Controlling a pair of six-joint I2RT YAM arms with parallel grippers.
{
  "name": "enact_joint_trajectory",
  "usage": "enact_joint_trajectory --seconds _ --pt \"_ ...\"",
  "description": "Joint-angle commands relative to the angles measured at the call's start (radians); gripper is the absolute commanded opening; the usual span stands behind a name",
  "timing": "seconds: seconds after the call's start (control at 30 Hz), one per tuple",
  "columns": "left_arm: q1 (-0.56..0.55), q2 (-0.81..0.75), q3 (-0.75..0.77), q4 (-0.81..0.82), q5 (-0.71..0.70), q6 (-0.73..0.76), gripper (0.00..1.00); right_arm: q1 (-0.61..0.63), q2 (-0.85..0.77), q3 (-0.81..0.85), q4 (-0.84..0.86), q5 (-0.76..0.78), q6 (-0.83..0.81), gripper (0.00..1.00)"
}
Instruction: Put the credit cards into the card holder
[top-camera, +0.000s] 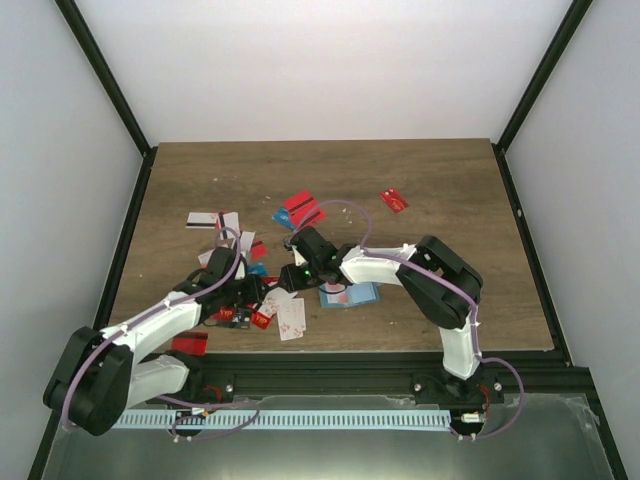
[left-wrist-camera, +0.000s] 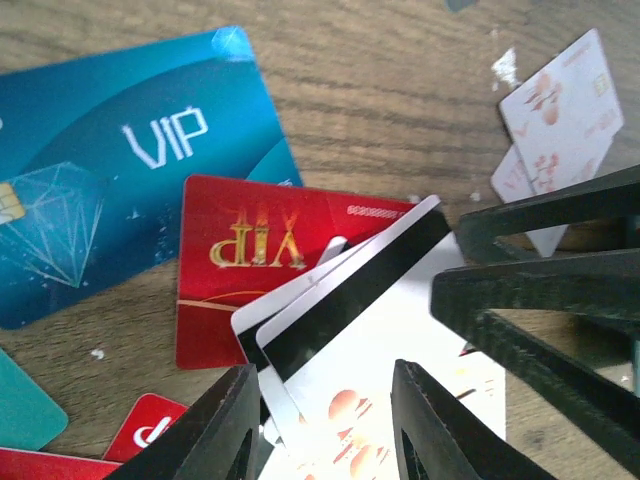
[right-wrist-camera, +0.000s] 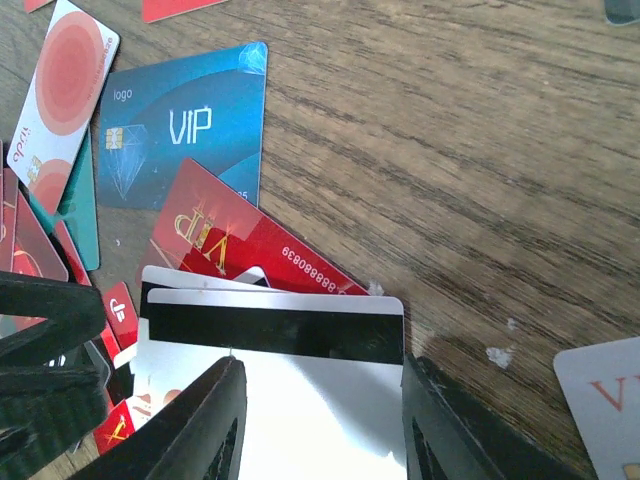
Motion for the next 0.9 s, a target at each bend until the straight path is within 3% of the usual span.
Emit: enact_joint_trajectory --seconds 0.0,0.27,0.43,0.87 --pt "-0.008 -0.037 0.042 -0.030 0.001 0.012 0.39 0.008 0.026 0.001 -0.084 0.055 -0.012 0.45" --pt "-0.012 -0.041 0.046 -0.054 -0.019 -0.002 0.39 0.008 0.037 -0.005 -0.051 0.010 -0.008 0.45" --pt "-0.011 -0.034 0.032 -0.048 -0.034 -0.007 0.39 0.008 -0.036 -0.021 -0.023 0.007 -0.021 0.44" --pt "-0.023 0.065 0.000 0.086 0.039 -0.006 0.38 0.008 -0.082 -0.018 0.003 -0.094 -0.039 0.44"
